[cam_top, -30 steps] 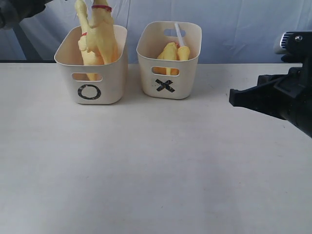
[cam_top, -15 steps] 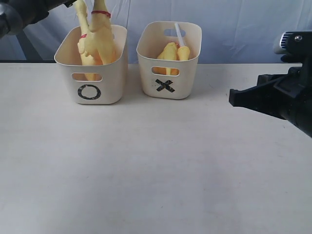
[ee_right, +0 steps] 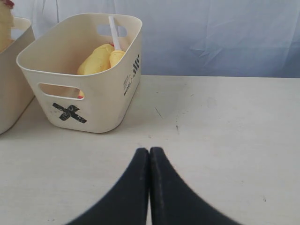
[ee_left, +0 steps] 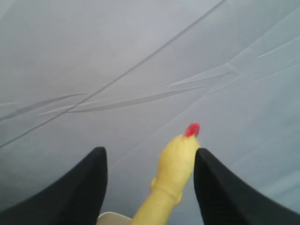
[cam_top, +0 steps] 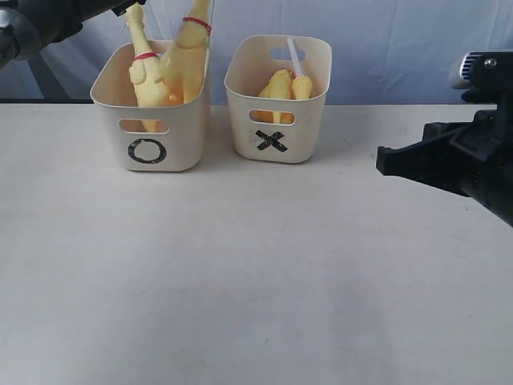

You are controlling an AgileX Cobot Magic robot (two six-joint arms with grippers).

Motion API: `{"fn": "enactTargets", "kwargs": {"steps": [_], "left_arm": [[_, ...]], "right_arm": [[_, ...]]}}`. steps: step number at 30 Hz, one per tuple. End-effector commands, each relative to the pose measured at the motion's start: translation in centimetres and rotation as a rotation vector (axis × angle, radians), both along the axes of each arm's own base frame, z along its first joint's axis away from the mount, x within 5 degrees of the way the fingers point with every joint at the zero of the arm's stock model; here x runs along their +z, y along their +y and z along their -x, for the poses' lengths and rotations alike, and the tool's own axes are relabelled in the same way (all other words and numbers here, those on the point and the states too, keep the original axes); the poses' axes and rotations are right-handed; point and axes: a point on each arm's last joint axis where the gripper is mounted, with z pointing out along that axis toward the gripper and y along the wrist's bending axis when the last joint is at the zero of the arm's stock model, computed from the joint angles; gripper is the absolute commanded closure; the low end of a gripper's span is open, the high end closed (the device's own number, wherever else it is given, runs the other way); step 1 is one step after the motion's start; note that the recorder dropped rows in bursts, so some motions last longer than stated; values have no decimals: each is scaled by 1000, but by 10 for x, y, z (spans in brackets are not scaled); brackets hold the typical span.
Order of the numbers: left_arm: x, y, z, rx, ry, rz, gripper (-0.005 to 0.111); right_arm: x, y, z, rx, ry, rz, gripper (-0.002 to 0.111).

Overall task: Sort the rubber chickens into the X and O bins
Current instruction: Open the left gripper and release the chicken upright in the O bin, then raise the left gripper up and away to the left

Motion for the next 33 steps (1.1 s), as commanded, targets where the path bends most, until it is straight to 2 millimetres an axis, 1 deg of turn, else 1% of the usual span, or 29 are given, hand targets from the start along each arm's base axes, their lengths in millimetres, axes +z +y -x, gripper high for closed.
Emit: {"fn": "enactTargets", "kwargs": {"steps": [1, 13, 16, 20, 23, 25, 27, 29, 30, 32, 33], "left_arm": [[-3, -3, 0, -13, 2, -5, 53], [-3, -2, 0, -13, 2, -5, 53], [-2, 7, -1, -15, -3, -6, 54], [-3, 22, 1, -65, -19, -36, 54], [-2, 32, 3, -121, -31, -34, 58], [-1, 39, 6, -167, -42, -52, 64], [-1, 46, 9, -209, -48, -98, 72], [2, 52, 13, -229, -52, -161, 82], [6, 56, 15, -237, -56, -208, 90], [11, 62, 19, -248, -53, -264, 100], [14, 65, 21, -253, -48, -302, 107]], "right_arm": [[0, -1, 1, 7, -8, 10, 109], [0, -1, 1, 7, -8, 10, 109], [0, -1, 1, 6, -8, 10, 109], [0, -1, 1, 6, -8, 10, 109], [0, -1, 1, 6, -8, 10, 109], [0, -1, 1, 7, -8, 10, 109], [0, -1, 1, 7, -8, 10, 109], [0, -1, 1, 6, -8, 10, 109], [1, -1, 1, 4, -9, 11, 109], [1, -1, 1, 4, -9, 11, 109], [1, -1, 1, 4, -9, 11, 109]]}}
